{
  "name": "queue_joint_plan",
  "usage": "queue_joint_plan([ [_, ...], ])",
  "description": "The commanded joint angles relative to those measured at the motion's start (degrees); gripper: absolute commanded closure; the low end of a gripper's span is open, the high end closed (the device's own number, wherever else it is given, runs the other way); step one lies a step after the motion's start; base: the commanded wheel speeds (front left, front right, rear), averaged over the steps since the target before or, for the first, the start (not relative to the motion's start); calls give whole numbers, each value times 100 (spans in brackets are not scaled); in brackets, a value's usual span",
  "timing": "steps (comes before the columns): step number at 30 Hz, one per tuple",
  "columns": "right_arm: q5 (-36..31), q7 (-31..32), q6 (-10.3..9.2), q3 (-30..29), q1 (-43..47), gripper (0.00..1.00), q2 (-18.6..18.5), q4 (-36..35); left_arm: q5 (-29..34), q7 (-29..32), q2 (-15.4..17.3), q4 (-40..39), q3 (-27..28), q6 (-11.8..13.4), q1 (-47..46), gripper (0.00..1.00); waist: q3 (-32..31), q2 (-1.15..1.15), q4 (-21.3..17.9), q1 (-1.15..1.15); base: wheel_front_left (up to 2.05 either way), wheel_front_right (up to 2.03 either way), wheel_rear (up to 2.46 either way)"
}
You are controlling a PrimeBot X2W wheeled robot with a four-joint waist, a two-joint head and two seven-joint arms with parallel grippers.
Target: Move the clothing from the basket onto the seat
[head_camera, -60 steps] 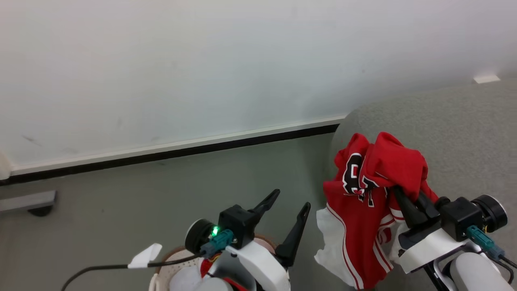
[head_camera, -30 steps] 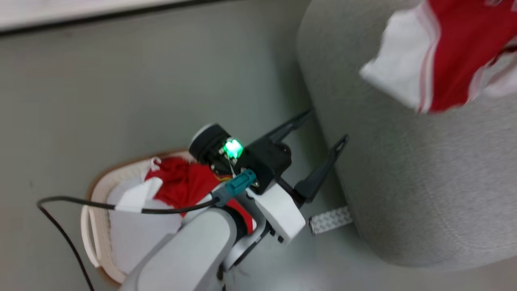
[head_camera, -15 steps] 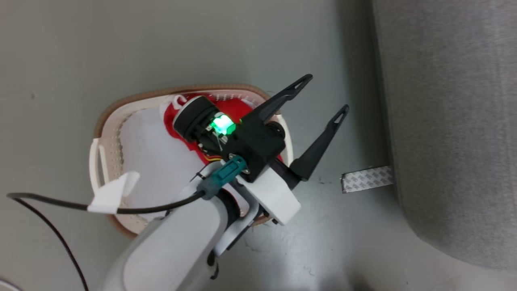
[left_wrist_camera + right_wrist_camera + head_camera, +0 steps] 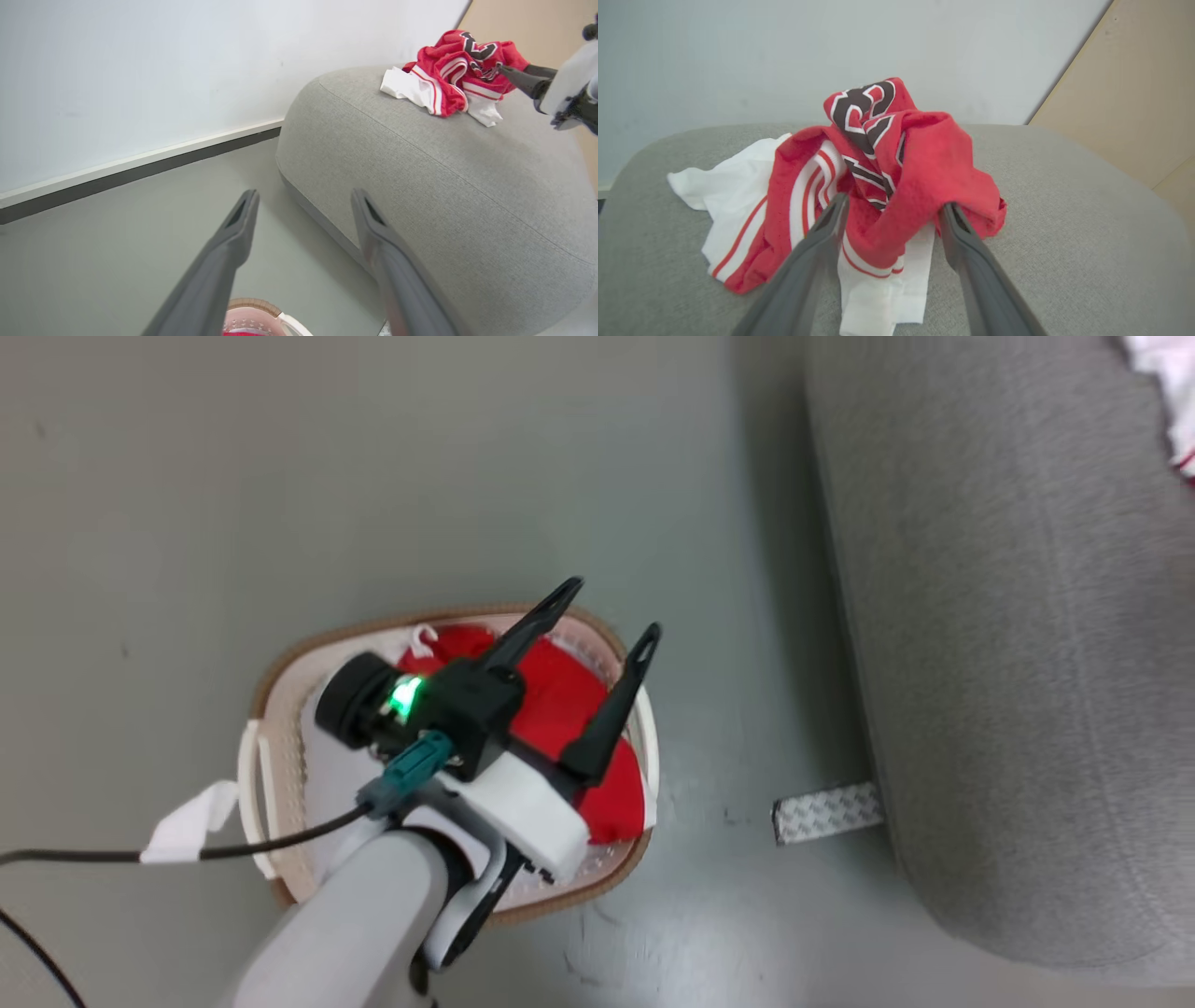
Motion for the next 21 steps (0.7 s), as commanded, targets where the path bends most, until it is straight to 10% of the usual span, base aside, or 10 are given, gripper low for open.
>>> queue_joint_plan([
  [1, 36, -15, -14, 192, 307, 0, 85, -217, -121, -114, 27, 64, 63, 59, 209, 0, -581, 0, -97, 0, 0, 0, 0],
  [12, 891, -10, -14, 1941, 2745, 0, 468, -2507, -643, -1427, -165, 1007, 602, 558, 1506, 0, -2425, 0, 321, 0, 0, 0, 0],
  [21, 1411, -10, -14, 3039, 4311, 0, 698, -2893, -749, -1770, -227, 1696, 1090, 776, 2465, 0, -3346, 0, 750, 0, 0, 0, 0],
])
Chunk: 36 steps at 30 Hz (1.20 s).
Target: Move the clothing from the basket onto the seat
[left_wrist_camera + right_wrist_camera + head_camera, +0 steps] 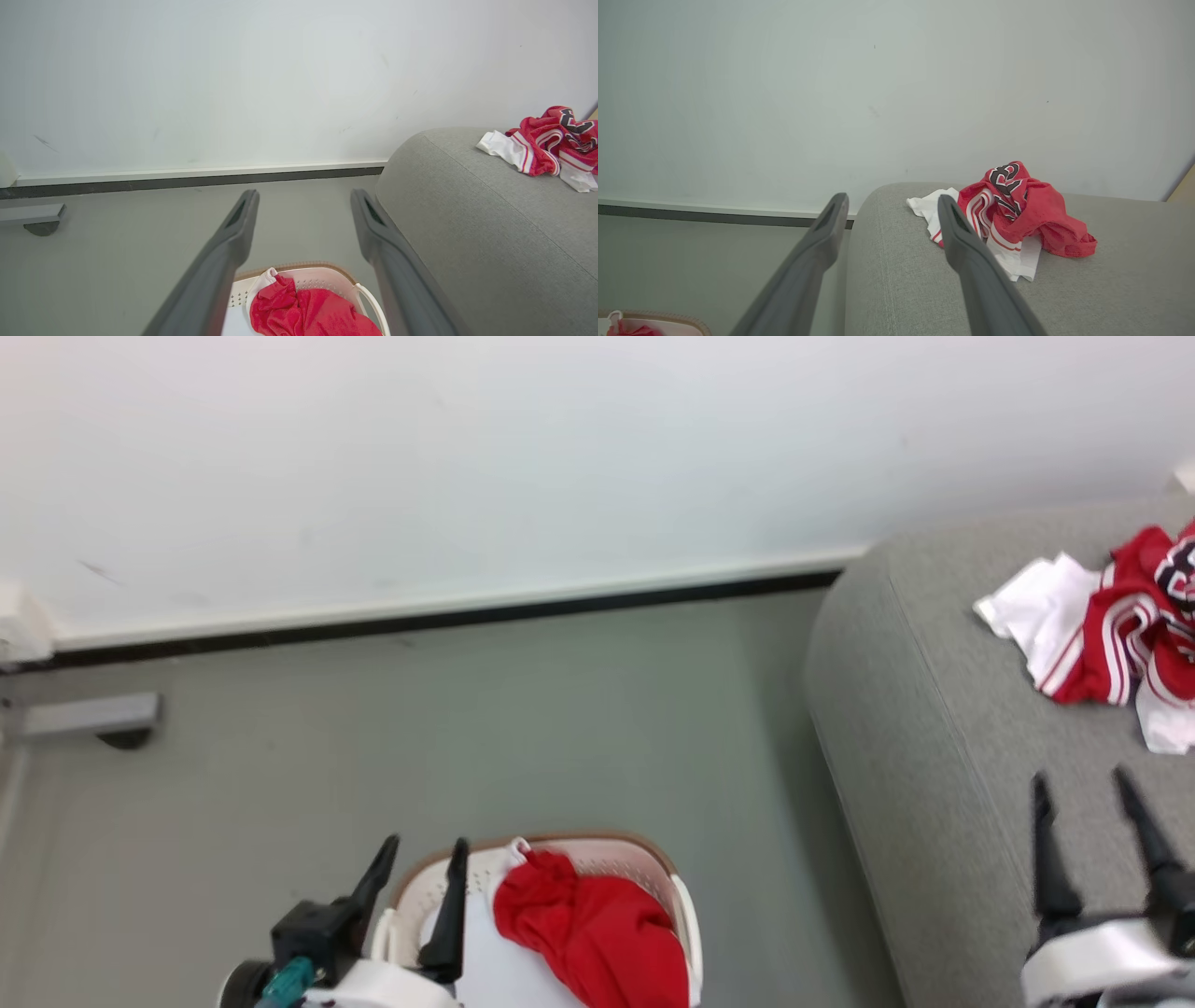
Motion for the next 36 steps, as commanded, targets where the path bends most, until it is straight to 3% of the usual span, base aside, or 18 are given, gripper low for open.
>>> queue_joint_plan([
  [1, 78, 5, -14, 109, 269, 0, 41, -23, 30, -20, -19, -38, 110, 25, 164, 0, -405, 0, 351, 3, 0, 0, 0],
  [8, 70, 6, -14, 451, 838, 0, 150, 36, 364, -18, -192, -199, 617, 15, 680, 0, -609, 0, 568, 3, 0, 0, 0],
  [18, 309, 5, -14, 715, 1092, 0, 200, 133, 746, -19, -541, -216, 1123, -328, 1171, 0, -848, 0, 739, 3, 0, 0, 0],
  [36, 303, 5, -14, 713, 934, 0, 203, 25, 1129, -20, -846, -190, 1532, -660, 1138, 0, -718, 0, 517, 3, 0, 0, 0],
])
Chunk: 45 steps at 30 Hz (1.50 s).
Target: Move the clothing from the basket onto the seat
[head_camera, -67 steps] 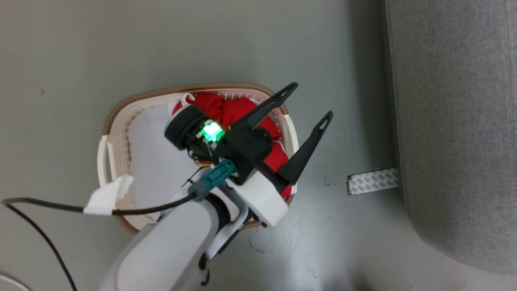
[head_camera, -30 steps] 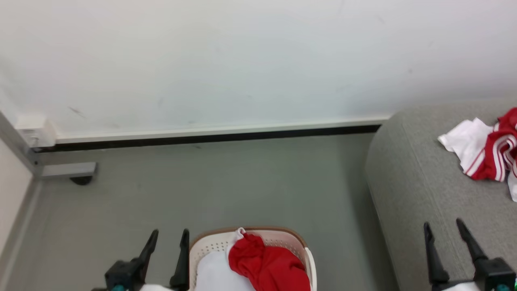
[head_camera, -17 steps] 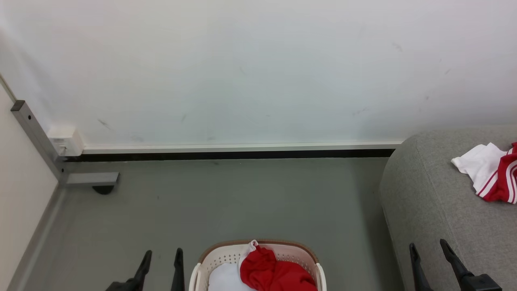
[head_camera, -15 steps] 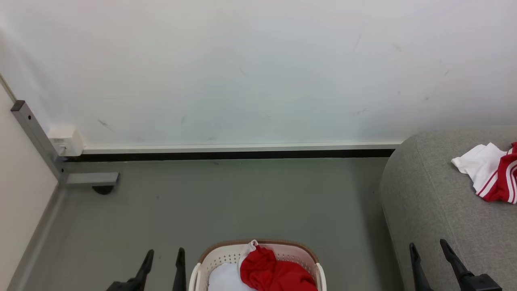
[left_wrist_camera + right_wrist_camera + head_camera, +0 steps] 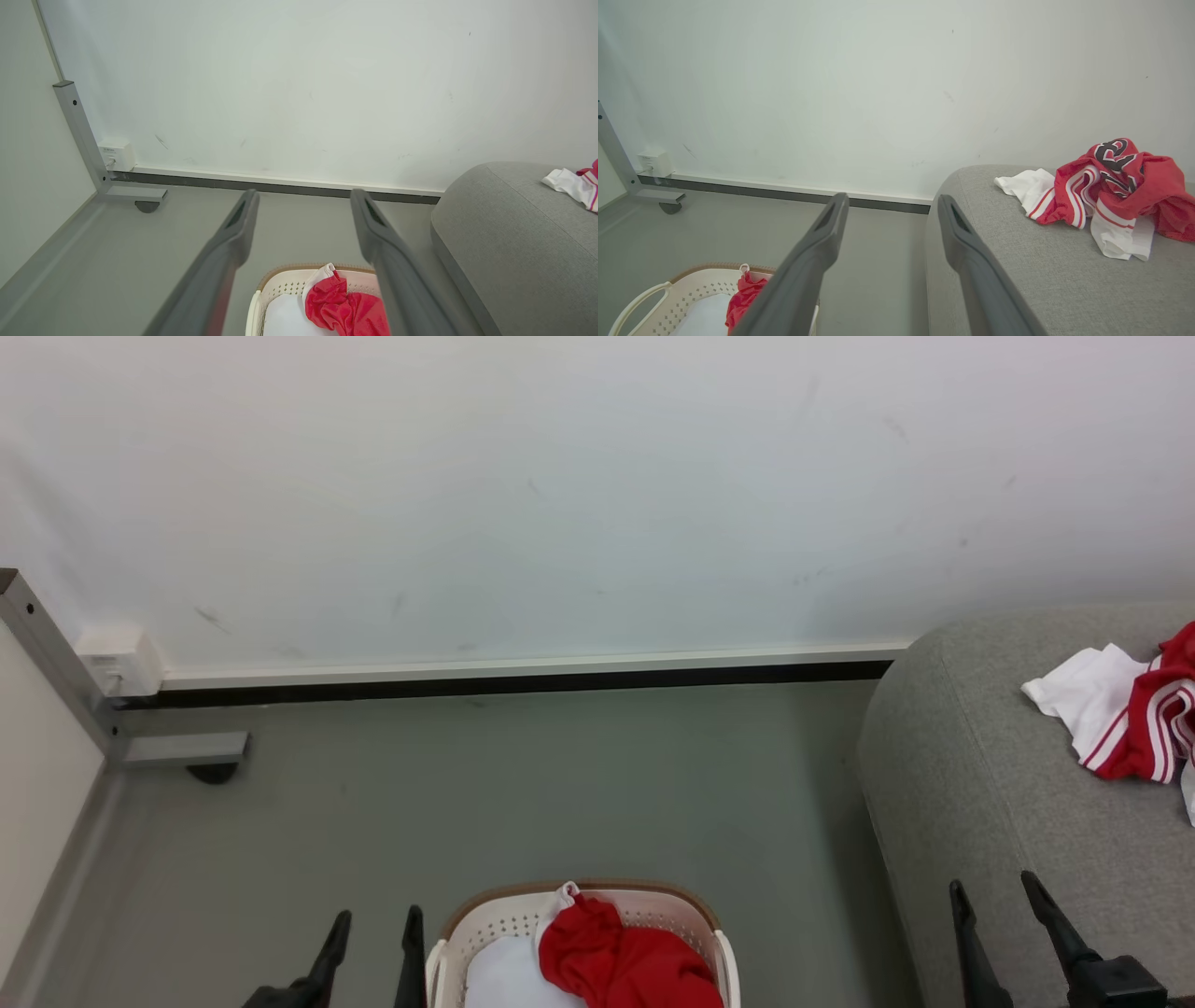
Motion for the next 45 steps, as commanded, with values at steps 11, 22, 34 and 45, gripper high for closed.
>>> queue_joint_plan([
  [11, -228, 3, -13, -344, -516, 0, -3, -589, 187, 466, -81, 848, -673, -225, -1376, 0, 1211, 0, -436, 0, 0, 0, 0],
  [22, -74, 4, -14, -296, -1272, 0, -5, -1243, 182, 1526, -98, 2157, -1414, -319, -3439, 0, 3236, 0, -927, 0, 0, 0, 0],
  [34, 136, 4, -14, -251, -1560, 0, -4, -1807, 271, 1544, -74, 3660, -1571, -350, -4513, 0, 4515, 0, -1307, 0, 0, 0, 0],
  [45, 84, 4, -14, -144, -1463, 0, -4, -2274, 318, 1500, 116, 4513, -1676, -424, -5096, 0, 5255, 0, -1497, 0, 7, 7, 7],
])
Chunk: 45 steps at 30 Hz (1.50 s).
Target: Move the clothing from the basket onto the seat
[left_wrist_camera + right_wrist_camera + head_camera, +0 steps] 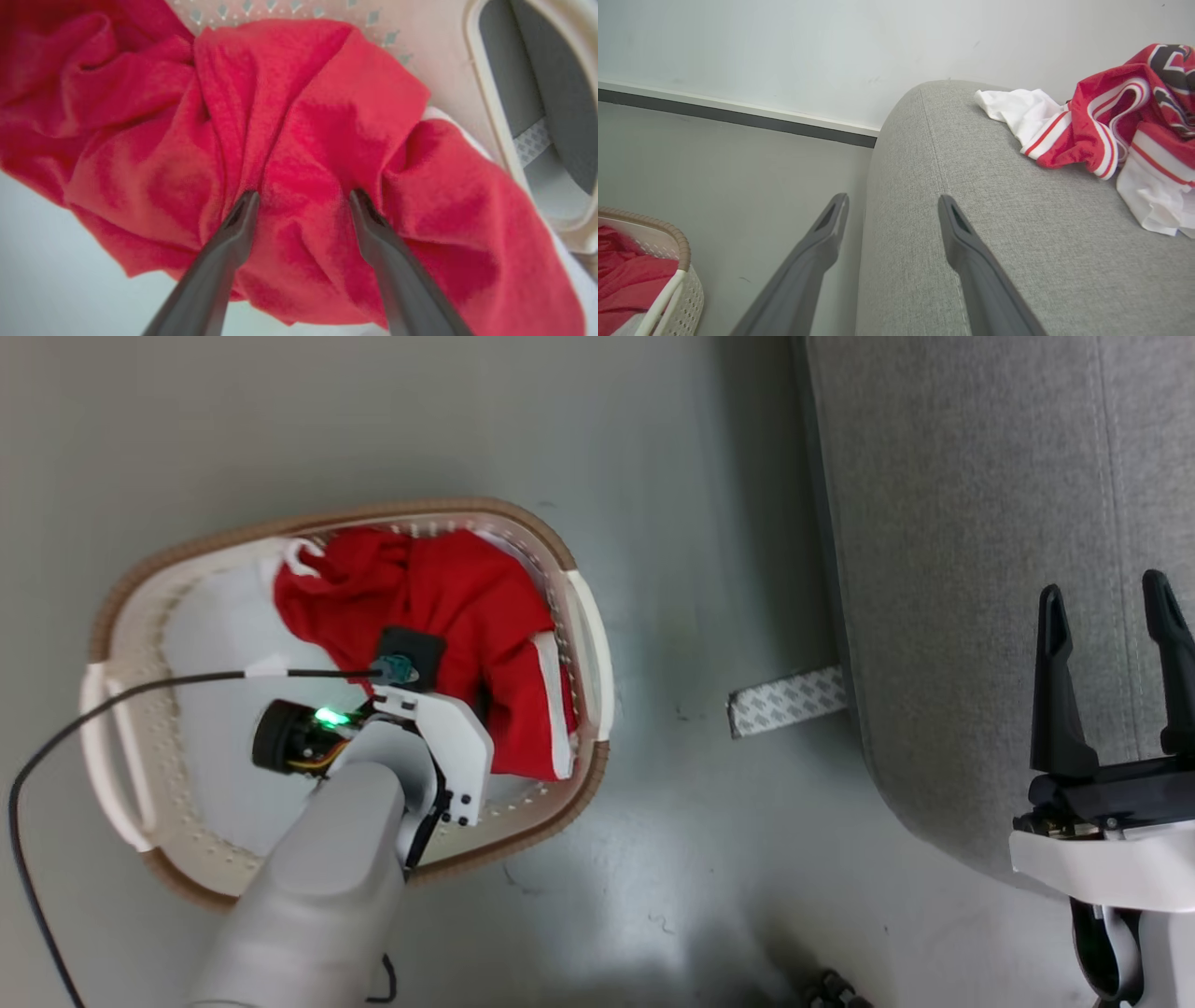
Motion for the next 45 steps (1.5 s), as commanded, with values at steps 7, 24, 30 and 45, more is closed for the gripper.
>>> queue_joint_plan([
  [7, -282, 5, -14, -80, 225, 0, -1, -249, -160, -377, 4, 339, -58, -370, -165, 100, 131, 0, 251, -1, 17, 17, 17],
  [24, -346, 5, -14, -178, 251, 0, -3, 512, -1033, -1436, -179, 174, -61, -549, 616, 100, -2118, 0, 1177, -1, 0, 0, 0],
  [30, -417, 5, -14, -140, 647, 0, -3, 906, -1340, -1490, -180, -297, -249, -500, 1252, 100, -3326, 0, 1548, -1, 0, 0, 0],
  [45, -342, 5, -14, 243, 1753, 0, -2, 1417, -1501, -908, 121, -2411, -362, 168, 2456, 100, -5165, 0, 2112, -1, 0, 0, 0],
])
